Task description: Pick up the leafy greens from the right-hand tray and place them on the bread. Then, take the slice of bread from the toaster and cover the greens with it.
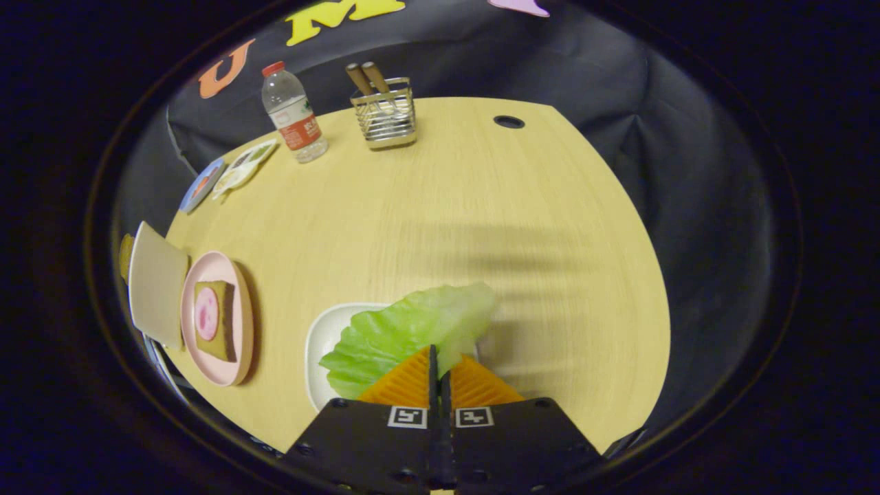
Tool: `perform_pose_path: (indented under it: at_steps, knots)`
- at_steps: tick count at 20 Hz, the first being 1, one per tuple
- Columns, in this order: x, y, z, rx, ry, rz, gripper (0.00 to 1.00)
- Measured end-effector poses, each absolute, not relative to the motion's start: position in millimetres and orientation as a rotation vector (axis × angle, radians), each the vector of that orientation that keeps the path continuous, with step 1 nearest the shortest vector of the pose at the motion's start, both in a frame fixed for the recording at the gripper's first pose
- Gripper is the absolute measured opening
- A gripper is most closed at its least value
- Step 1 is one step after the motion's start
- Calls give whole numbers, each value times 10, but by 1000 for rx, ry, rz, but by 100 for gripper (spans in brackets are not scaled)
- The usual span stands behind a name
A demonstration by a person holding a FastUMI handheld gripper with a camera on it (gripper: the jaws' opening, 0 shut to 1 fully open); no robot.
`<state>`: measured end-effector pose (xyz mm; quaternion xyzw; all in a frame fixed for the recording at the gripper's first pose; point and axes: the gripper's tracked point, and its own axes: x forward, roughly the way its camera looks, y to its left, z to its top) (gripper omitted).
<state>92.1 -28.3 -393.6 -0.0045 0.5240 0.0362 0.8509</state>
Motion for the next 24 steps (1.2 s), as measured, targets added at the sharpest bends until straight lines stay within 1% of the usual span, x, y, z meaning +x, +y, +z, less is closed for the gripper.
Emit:
perform_pose_path:
  at_steps: [8,13,19,24]
  knots:
    - [738,-114,-3437,66,1009,65,1]
    - [612,91,-3029,76,966,104,1]
    - [398,604,-2714,37,955,183,1]
    - [212,1377,-2681,-10,976,298,0]
